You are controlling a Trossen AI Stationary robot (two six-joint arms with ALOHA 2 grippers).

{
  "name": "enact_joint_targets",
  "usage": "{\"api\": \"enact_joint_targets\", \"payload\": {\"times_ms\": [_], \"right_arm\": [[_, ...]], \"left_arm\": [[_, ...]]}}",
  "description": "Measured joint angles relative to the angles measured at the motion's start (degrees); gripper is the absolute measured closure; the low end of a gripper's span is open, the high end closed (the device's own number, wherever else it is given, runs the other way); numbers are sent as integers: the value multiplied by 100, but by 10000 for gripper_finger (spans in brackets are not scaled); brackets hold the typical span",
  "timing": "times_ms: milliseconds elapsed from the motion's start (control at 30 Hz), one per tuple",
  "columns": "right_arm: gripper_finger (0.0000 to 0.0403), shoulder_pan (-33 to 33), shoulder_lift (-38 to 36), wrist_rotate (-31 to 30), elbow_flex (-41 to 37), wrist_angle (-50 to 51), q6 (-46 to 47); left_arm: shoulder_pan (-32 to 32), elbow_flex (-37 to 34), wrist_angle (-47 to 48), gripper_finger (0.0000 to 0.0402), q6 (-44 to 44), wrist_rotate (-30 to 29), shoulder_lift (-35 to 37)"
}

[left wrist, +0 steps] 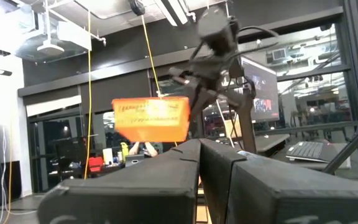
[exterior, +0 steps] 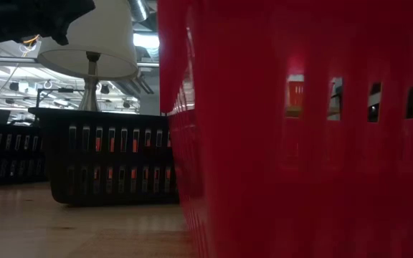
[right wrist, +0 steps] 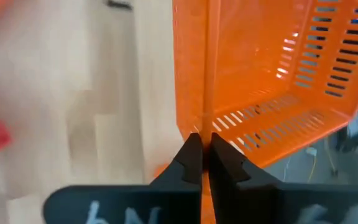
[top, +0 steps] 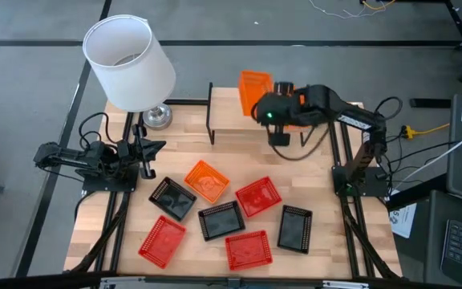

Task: Stack baskets on shelf by color
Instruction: Stack the right orange bin on the other orange bin on the shelf

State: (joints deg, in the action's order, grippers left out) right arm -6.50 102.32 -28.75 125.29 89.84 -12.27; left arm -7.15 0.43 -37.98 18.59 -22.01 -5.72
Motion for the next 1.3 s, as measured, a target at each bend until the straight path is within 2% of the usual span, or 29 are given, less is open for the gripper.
{"api": "enact_joint_targets", "payload": {"times_ms": [233, 467, 633, 767, 867, 1133, 1300], "right_arm": [[401, -664, 22, 420, -1027, -504, -37], [401, -755, 24, 445, -2064, -890, -140], [401, -752, 24, 443, -2430, -1103, 180], [401, -755, 24, 314, -2446, -1094, 322], [401, -752, 24, -82, -2414, -1079, 289], [401, -752, 13, -679, -1747, -1002, -7], [401, -750, 4, -1539, -1212, 13, 432]], "left_arm": [[2, 0, 1, 401, 1, -2, -1], [0, 0, 1, 401, 0, -2, 0], [1, 1, -1, 401, 2, -2, 0], [0, 0, -2, 401, 2, -2, 1], [1, 0, 0, 401, 0, -2, 0], [1, 0, 1, 401, 2, -4, -1], [-1, 0, 0, 401, 2, -2, 0]]}}
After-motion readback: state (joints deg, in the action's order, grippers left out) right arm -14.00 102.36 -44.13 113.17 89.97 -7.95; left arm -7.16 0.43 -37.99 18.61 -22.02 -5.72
